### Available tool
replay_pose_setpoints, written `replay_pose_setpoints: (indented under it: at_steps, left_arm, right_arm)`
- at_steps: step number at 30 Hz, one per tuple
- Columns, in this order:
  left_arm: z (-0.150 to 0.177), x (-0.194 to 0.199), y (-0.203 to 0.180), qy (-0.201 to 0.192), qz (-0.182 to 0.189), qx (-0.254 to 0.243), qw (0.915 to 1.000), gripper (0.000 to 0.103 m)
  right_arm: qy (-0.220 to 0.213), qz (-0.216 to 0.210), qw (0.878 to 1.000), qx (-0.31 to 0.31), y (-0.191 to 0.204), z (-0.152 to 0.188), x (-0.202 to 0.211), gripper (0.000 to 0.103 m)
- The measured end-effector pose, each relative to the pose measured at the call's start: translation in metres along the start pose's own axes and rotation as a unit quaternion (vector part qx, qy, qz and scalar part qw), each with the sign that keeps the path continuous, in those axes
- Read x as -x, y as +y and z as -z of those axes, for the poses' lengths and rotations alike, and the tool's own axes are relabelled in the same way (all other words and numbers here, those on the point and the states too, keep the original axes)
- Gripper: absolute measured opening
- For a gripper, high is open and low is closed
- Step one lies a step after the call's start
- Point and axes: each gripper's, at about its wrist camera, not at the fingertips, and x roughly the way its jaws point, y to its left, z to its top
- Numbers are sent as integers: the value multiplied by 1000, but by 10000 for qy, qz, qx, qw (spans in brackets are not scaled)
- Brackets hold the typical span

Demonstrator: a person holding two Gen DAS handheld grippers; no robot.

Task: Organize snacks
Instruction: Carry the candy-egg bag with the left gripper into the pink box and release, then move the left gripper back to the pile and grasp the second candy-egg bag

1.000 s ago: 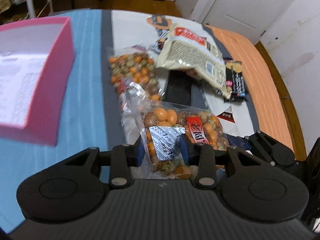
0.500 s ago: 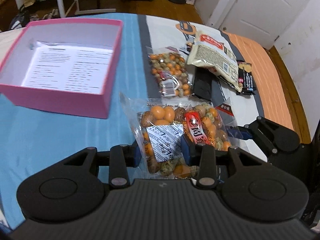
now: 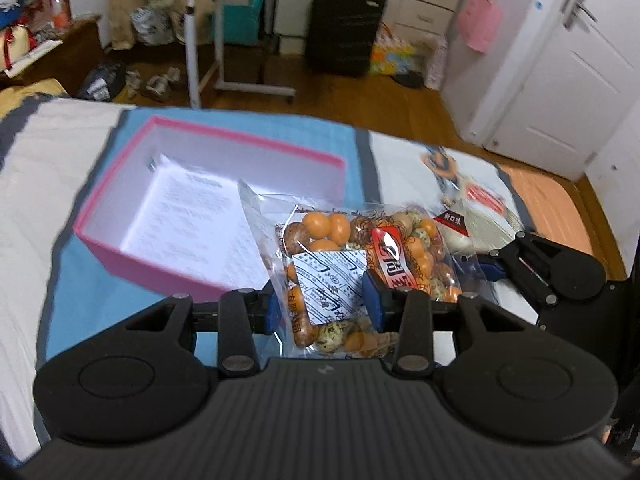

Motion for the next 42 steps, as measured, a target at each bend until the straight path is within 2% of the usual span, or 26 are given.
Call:
replay_pose_setpoints:
  at_steps: [3,7,9,13,19,23,25,26,28,30,32,36,39,42]
  left_arm:
    - [-24,-24,21,-26,-89,194,9998,38]
    - [-47,-65,53,-168,-226,404,9988,40]
    - [-54,-88,69,-109,-196,496,9985,40]
    - [-62,-129,104,-54,74,814,9966,40]
    - [-67,-178,123,92,50,834,9965,40]
    - [-66,-191,134,184,172,931,9953,40]
    - [-66,-195,137,185,128,965,9951,40]
    - [-67,-196,140,194,183,1101,9936,41]
    - [-66,-199,140,188,61,1217,9924,40]
    - [-65,-200,138,132,9,1248,9921,40]
    - [-63,-195,134,55,-141,1210,9925,40]
    - [-58,-169,114,-234,-640,653,9955,43]
    - [-53,-144,95,-431,-716,329,9960,46]
    - [-50,-122,70,-587,-744,91,9955,51]
  right_arm:
    - [46,7,9999,121,-8,-21,-29,84]
    - [273,-256,9991,-176,-24,-45,-75,84]
    - [439,-160,9989,48,-22,-55,-96,84]
    - [772,-150,9966,238,-28,-67,-132,84]
    - [1278,-106,9915,213,-32,-80,-172,84]
    - [1627,-28,9860,360,-25,-86,-187,85]
    - [1587,92,9831,906,-12,-85,-186,83]
    - [1421,62,9824,1207,-6,-84,-182,84]
    - [999,85,9796,1744,-1,-82,-172,87]
    - [977,62,9771,1888,-2,-82,-166,87]
    - [962,-55,9801,1734,-11,-81,-156,87]
    - [459,-317,9932,1017,-45,-61,-101,87]
    - [-1,-548,9973,481,-74,-42,-59,87]
    - [-244,-505,9984,11,-99,-15,-31,88]
